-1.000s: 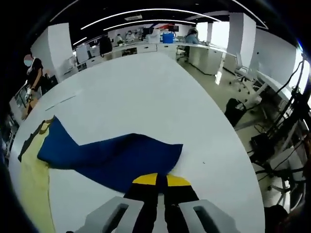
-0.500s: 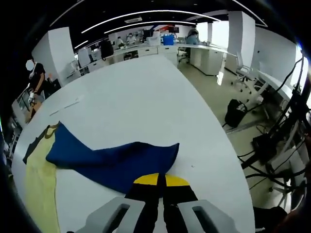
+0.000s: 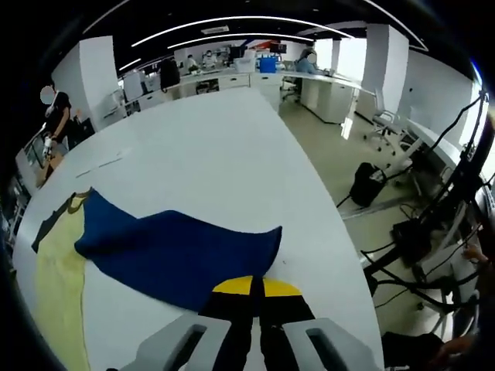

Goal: Fold the garment on the visible template until the final outline fits inside the template.

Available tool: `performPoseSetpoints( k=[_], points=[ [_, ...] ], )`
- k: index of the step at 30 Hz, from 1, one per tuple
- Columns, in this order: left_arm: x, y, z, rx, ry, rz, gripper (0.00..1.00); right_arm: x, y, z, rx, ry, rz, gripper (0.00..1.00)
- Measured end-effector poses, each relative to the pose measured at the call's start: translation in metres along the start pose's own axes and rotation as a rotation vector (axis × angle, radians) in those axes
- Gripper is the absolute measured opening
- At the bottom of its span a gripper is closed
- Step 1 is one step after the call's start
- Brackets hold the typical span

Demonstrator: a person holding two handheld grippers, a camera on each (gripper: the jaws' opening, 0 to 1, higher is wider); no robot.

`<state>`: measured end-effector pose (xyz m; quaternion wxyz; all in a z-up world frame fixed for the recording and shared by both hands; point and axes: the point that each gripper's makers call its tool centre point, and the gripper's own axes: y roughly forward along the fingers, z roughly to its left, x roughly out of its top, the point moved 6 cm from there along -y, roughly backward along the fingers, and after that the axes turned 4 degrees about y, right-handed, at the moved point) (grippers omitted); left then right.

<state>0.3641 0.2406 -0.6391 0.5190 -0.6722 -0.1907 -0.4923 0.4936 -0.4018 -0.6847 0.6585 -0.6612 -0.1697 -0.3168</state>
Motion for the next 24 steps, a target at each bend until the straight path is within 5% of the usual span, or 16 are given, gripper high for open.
performPoseSetpoints(
  k=[6, 24],
  points=[
    [0.001, 0.000, 0.000, -0.003, 0.004, -0.003, 0.89, -0.004, -0.005, -0.014, -0.015, 0.018, 0.010, 0.00],
    [-0.001, -0.002, -0.001, -0.012, 0.023, 0.011, 0.98, -0.016, -0.017, -0.006, -0.008, 0.043, 0.041, 0.00]
  ],
)
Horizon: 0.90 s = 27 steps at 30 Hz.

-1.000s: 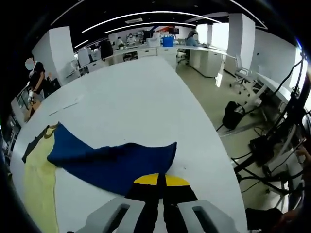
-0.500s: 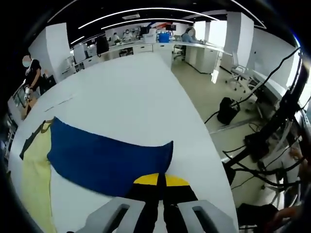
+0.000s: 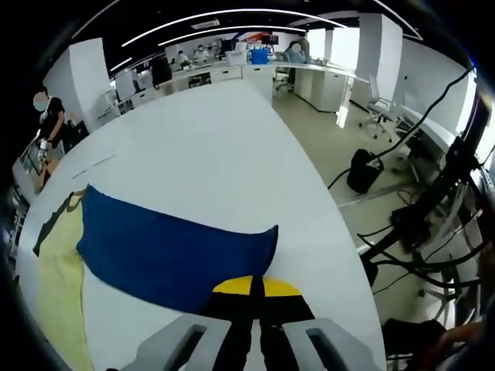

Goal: Fold the garment on the visible template until the final outline fits inside the template.

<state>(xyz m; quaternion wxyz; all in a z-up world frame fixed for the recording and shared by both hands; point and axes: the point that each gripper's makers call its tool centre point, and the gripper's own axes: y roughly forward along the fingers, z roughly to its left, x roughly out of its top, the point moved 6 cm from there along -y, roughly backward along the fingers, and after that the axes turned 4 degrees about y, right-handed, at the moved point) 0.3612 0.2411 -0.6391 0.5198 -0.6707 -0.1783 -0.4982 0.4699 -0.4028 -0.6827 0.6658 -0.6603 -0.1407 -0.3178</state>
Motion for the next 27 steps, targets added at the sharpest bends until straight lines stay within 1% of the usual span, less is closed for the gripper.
performPoseSetpoints(
  k=[3, 7, 10, 12, 16, 22, 27],
  points=[
    [-0.001, 0.000, -0.001, -0.014, 0.004, 0.006, 0.99, -0.001, -0.007, 0.004, 0.003, 0.009, -0.004, 0.00],
    [-0.003, -0.001, -0.003, -0.023, 0.005, 0.018, 0.99, 0.002, -0.009, 0.008, 0.013, 0.009, -0.015, 0.00],
    [-0.003, 0.000, -0.004, -0.030, 0.000, 0.015, 0.99, 0.009, -0.010, 0.013, 0.027, -0.015, -0.038, 0.00],
    [-0.002, 0.000, -0.005, -0.037, -0.016, 0.003, 0.99, 0.013, -0.009, 0.016, 0.032, -0.024, -0.039, 0.00],
    [-0.001, 0.000, -0.005, -0.037, -0.001, 0.006, 0.99, 0.022, -0.010, 0.025, 0.054, -0.035, -0.046, 0.00],
    [-0.001, -0.001, -0.004, -0.036, -0.006, -0.002, 0.99, 0.033, -0.012, 0.040, 0.089, -0.052, -0.061, 0.00],
    [-0.002, -0.003, -0.003, -0.032, -0.010, -0.002, 0.99, 0.041, -0.016, 0.062, 0.137, -0.068, -0.074, 0.00]
  ],
)
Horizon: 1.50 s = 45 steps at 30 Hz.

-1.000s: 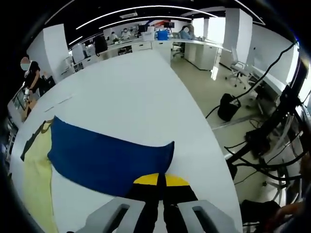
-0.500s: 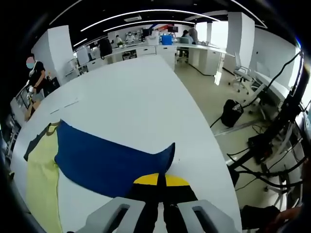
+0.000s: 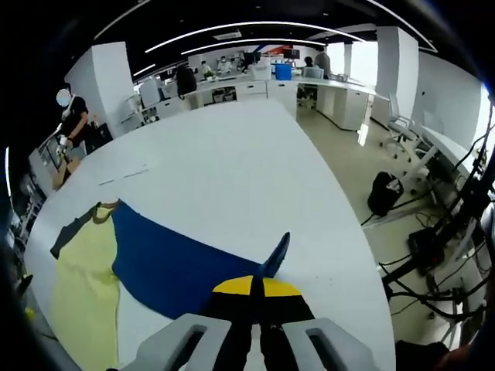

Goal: Fold the garment on the visible template until the final outline fits inside the template.

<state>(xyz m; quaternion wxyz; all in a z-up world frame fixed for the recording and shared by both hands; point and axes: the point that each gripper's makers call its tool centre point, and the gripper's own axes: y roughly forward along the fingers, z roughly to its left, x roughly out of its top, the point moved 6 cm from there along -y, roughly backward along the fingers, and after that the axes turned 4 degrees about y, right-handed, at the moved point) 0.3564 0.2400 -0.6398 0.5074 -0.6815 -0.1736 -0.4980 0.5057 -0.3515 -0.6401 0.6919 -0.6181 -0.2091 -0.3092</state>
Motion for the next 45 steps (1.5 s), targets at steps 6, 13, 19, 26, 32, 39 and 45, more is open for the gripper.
performPoseSetpoints(
  k=[6, 13, 19, 26, 32, 39, 45],
  points=[
    [-0.001, -0.002, 0.000, 0.002, 0.000, -0.001, 0.99, 0.009, 0.001, 0.029, 0.055, -0.030, -0.010, 0.00],
    [0.000, -0.003, 0.000, 0.005, 0.000, -0.005, 0.99, 0.020, 0.009, 0.055, 0.125, -0.067, -0.004, 0.00],
    [-0.001, -0.004, 0.000, 0.006, -0.005, -0.005, 0.99, 0.023, 0.010, 0.078, 0.156, -0.109, 0.003, 0.00],
    [-0.003, -0.004, -0.001, 0.004, -0.004, -0.001, 0.99, 0.027, 0.015, 0.101, 0.192, -0.127, 0.006, 0.00],
    [-0.002, -0.004, -0.001, 0.001, -0.002, -0.001, 0.99, 0.027, 0.022, 0.120, 0.213, -0.159, 0.021, 0.00],
    [-0.002, -0.003, -0.002, -0.006, 0.002, 0.003, 0.99, 0.027, 0.026, 0.139, 0.240, -0.173, 0.028, 0.00],
    [-0.002, -0.003, -0.002, -0.009, 0.005, 0.006, 0.99, 0.027, 0.028, 0.158, 0.266, -0.194, 0.033, 0.00]
  ],
)
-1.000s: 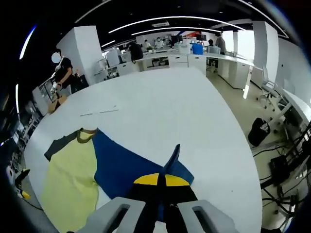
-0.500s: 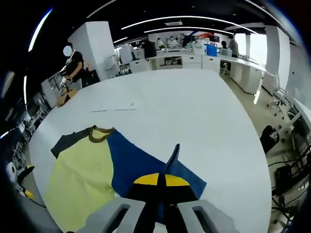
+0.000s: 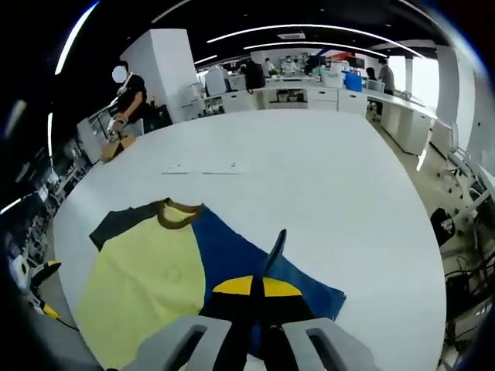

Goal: Fold the garment on the visible template until the final outline fits inside the template.

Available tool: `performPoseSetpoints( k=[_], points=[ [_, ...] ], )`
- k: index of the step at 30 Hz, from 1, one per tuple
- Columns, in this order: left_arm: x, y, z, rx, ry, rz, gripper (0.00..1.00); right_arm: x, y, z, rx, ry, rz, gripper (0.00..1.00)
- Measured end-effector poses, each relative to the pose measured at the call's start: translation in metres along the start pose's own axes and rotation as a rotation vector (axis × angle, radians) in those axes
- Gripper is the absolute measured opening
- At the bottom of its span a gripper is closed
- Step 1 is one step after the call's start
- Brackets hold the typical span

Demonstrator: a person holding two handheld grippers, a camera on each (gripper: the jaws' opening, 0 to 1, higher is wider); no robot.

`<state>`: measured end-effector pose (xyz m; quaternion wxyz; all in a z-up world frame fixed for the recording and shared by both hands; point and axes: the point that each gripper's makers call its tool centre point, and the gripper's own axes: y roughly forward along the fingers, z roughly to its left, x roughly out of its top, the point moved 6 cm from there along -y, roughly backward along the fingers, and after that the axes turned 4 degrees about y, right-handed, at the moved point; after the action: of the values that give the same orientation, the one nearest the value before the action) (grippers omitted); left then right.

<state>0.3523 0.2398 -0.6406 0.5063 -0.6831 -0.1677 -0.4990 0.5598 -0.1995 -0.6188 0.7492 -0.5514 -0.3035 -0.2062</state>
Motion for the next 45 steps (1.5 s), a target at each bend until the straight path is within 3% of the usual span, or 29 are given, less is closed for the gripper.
performPoseSetpoints(
  k=[40, 45],
  points=[
    [-0.010, -0.001, -0.005, -0.012, -0.019, 0.010, 0.99, 0.018, 0.047, 0.091, 0.152, -0.078, 0.029, 0.00],
    [-0.010, 0.000, -0.005, -0.015, -0.019, 0.008, 0.99, 0.021, 0.054, 0.106, 0.168, -0.117, 0.039, 0.00]
  ],
)
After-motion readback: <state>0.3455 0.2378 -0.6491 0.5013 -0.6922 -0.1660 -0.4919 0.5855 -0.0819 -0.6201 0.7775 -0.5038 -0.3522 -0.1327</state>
